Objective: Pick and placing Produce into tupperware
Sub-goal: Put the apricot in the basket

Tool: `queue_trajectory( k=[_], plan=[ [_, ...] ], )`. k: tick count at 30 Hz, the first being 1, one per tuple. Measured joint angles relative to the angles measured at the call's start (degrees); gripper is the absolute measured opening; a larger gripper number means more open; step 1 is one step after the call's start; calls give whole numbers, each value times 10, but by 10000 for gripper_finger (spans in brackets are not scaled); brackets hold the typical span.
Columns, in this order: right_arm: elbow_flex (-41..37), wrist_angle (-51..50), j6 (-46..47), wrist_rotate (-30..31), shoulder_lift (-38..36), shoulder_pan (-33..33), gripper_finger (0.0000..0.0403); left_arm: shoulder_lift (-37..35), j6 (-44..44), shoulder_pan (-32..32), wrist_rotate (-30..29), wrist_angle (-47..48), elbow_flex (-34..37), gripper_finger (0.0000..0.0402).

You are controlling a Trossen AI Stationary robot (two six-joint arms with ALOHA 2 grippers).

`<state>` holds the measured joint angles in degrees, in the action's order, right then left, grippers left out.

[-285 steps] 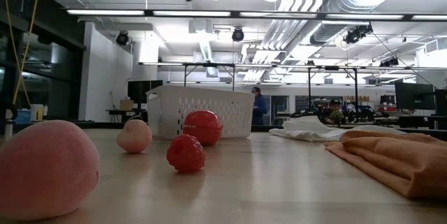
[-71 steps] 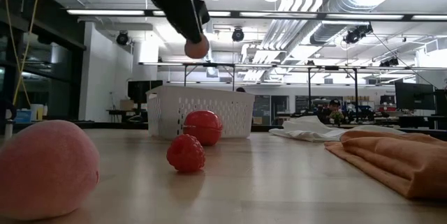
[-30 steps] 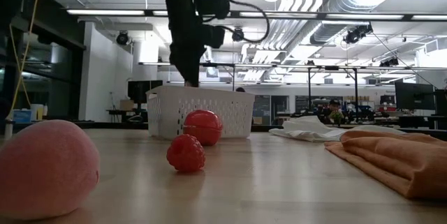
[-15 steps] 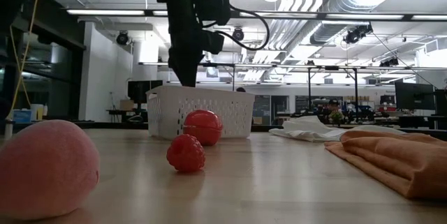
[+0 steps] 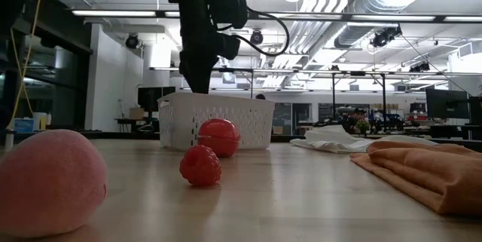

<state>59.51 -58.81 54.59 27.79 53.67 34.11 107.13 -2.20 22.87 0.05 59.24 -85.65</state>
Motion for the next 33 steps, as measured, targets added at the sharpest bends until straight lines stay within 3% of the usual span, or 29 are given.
queue_trajectory(
  k=[4,9,25,33],
  plan=[
    [0,0,0,0,0,0,138,0,1,0,0,10,0,224],
    [0,0,0,0,0,0,138,0,3,0,6,23,0,217],
    [0,0,-6,0,0,0,138,-66,7,-1,26,52,0,87],
    [0,29,-13,-1,0,0,138,-121,6,-32,53,81,0,39]
  ],
)
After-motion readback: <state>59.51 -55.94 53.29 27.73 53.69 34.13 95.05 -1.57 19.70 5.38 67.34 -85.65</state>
